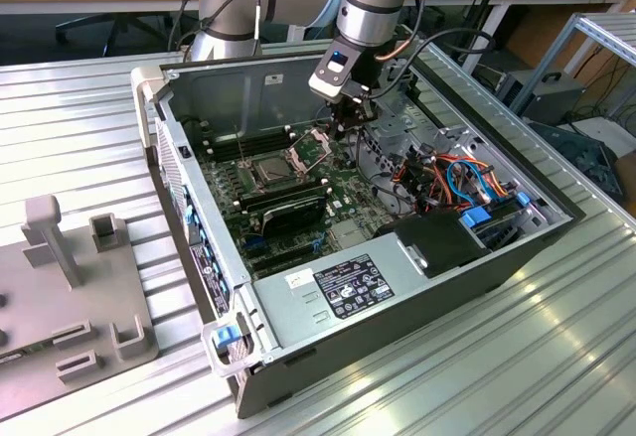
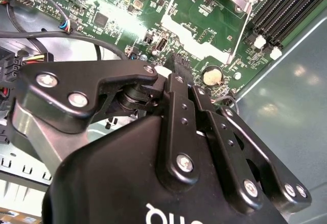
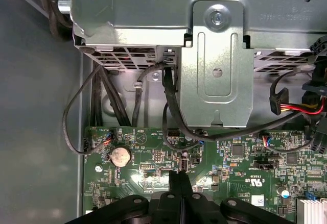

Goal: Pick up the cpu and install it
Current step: 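Close the cpu cover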

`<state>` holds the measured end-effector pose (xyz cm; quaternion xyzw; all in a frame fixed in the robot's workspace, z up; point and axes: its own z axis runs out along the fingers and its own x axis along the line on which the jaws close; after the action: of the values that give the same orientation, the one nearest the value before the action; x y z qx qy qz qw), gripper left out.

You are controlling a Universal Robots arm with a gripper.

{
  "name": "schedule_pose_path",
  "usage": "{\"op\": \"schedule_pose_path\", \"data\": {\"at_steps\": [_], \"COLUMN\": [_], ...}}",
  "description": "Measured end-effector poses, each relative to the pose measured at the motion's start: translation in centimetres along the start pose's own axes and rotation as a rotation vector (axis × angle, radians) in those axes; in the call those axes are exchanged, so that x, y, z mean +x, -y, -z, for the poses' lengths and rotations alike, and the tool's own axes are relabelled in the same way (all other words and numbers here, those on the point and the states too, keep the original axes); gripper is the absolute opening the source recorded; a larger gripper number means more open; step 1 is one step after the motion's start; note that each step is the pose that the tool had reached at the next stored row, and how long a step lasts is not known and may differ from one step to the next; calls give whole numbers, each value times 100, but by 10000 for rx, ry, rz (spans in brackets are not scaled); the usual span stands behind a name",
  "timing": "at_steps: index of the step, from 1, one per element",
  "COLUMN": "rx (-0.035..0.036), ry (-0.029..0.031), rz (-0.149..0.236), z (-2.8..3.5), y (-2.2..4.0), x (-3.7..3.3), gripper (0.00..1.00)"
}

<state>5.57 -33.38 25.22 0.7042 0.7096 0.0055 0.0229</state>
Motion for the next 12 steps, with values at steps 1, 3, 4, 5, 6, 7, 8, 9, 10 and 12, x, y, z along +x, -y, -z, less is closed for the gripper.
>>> {"op": "schedule_pose_path", "data": {"at_steps": [1, 3, 4, 5, 6, 7, 8, 9, 10, 12], "rx": [0, 0, 0, 0, 0, 0, 0, 0, 0, 0], "ry": [0, 0, 0, 0, 0, 0, 0, 0, 0, -1], "rz": [0, 0, 0, -1, 0, 0, 0, 0, -1, 0], "z": [-9, -9, -9, -9, -9, -9, -9, -9, -9, -11], "y": [0, 0, 0, 0, 0, 0, 0, 0, 0, 0], "x": [0, 0, 0, 0, 0, 0, 0, 0, 0, 0], "gripper": [11, 11, 11, 11, 11, 11, 11, 11, 11, 11]}}
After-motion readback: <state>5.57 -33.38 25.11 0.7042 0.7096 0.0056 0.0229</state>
